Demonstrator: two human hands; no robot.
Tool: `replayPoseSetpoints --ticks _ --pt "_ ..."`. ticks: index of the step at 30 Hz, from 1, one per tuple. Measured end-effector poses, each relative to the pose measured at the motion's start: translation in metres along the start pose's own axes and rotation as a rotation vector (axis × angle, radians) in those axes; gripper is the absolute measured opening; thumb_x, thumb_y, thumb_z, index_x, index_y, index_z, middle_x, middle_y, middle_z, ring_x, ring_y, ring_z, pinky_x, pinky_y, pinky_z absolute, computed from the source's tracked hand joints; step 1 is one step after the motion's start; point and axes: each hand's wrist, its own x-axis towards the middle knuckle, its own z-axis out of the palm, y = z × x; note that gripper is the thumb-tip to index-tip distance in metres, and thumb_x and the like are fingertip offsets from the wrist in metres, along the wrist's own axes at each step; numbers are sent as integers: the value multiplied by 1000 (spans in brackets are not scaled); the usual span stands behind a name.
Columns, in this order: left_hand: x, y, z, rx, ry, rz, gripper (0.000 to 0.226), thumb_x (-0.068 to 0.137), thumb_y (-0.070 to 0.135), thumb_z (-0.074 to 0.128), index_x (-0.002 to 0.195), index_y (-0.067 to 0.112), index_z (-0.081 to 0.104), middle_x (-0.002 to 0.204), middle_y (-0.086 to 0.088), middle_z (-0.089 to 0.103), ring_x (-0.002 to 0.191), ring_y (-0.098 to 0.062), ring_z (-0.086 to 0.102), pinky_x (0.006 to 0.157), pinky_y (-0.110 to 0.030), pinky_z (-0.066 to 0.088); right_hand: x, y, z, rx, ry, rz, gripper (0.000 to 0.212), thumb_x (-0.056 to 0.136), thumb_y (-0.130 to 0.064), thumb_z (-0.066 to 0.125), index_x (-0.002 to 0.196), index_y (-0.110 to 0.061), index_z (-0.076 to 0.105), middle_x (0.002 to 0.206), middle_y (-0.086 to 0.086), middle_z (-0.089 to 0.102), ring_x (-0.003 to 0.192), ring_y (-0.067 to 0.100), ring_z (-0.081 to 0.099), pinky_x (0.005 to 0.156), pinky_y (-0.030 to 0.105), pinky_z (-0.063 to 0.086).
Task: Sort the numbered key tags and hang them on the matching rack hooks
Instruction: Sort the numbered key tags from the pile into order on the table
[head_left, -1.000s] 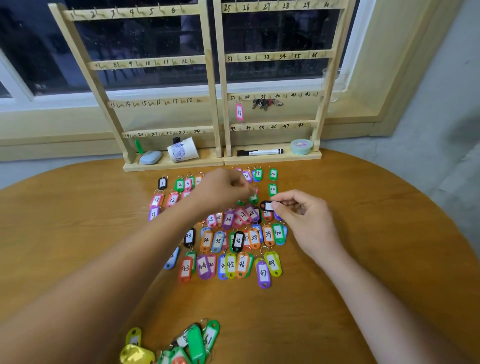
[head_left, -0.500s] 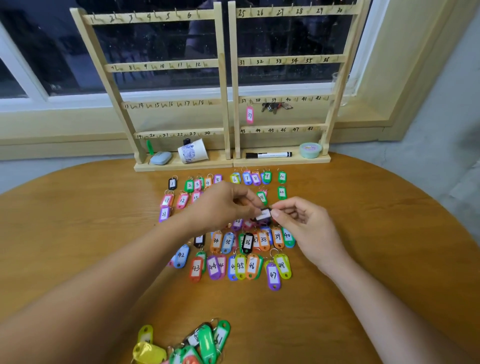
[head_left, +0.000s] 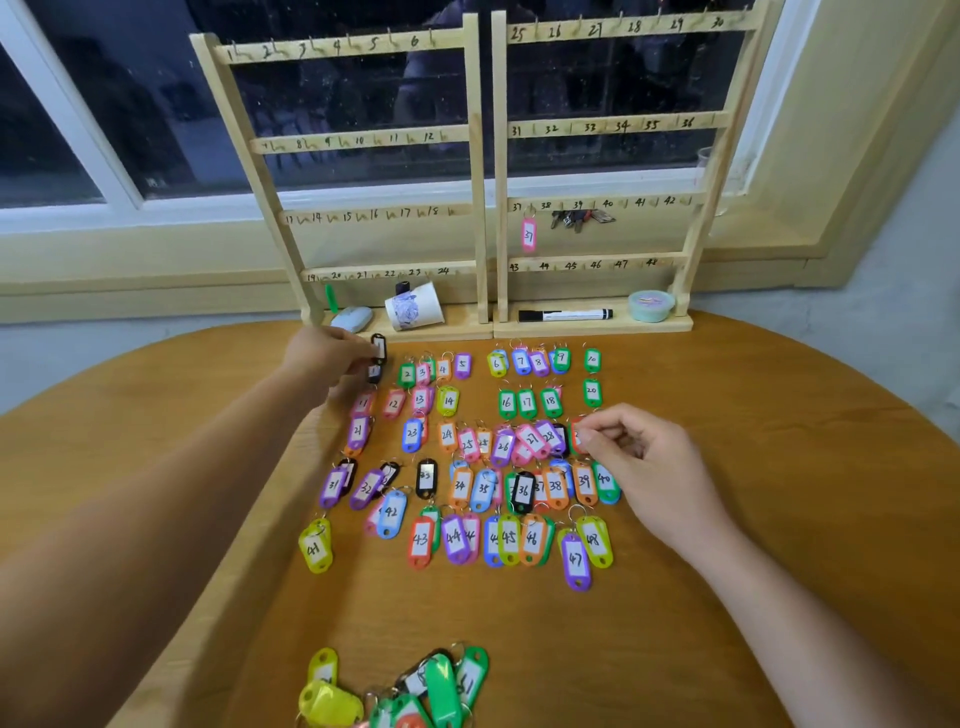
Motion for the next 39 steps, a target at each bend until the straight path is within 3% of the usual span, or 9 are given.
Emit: replayPoseSetpoints --ticks 2,4,7,14,20,24,28,34,39 --pt "8 -7 -2 -22 -10 -65 25 86 23 91 101 6 79 89 -7 78 74 -16 70 58 -28 51 0 1 0 -2 1 3 15 97 -15 77 95 -29 79 93 -9 77 90 15 71 81 39 59" --pt "13 -11 -2 -36 -7 -116 29 82 24 94 101 8 78 93 -9 80 87 -22 76 78 -37 63 0 2 0 -12 -3 7 15 98 -16 77 95 -30 79 93 -10 77 91 14 71 81 38 59" --pt "15 -13 -1 22 4 -140 31 81 29 94 98 10 77 96 -11 79 93 -25 74 94 -44 63 0 2 0 -17 -3 8 15 97 -17 77 95 -31 79 93 -11 77 91 13 71 80 35 58" --pt "6 -17 0 147 17 -75 25 87 30 90 94 10 75 88 -8 75 77 -17 66 61 -31 49 -1 -2 -1 -27 -14 9 14 98 -17 76 96 -30 79 93 -11 77 90 10 70 77 28 56" --pt "-31 -26 -10 12 35 47 13 89 17 84 97 13 75 94 -5 79 85 -18 73 67 -32 59 -16 -18 9 -96 -55 -34 12 97 -12 76 96 -23 79 90 -22 72 82 -2 63 68 9 43" --pt "-82 -38 -29 82 59 211 10 89 24 84 92 18 76 86 2 76 77 -12 65 64 -30 47 -34 -28 30 -171 -170 -166 17 94 -8 79 94 -25 79 90 -15 69 88 12 65 72 11 43" --pt "-137 -52 -52 105 -15 265 10 91 27 84 93 20 77 78 6 74 61 0 57 63 -29 43 -56 -38 49 -225 -337 -288 13 93 -16 81 97 -28 78 91 -18 68 95 10 64 79 14 44" --pt "-196 -89 -74 140 -124 292 8 93 25 83 97 21 77 80 10 73 69 -6 57 68 -30 44 -83 -49 67 -253 -628 -305 9 95 -31 79 103 -33 77 102 -21 62 112 7 57 98 17 40" --pt "-233 -119 -84 135 -272 347 16 93 25 85 106 27 78 79 9 69 70 -8 54 66 -23 43 -91 -62 66 -293 -757 -352 19 94 -29 76 110 -39 76 111 -20 58 121 8 53 107 24 38"
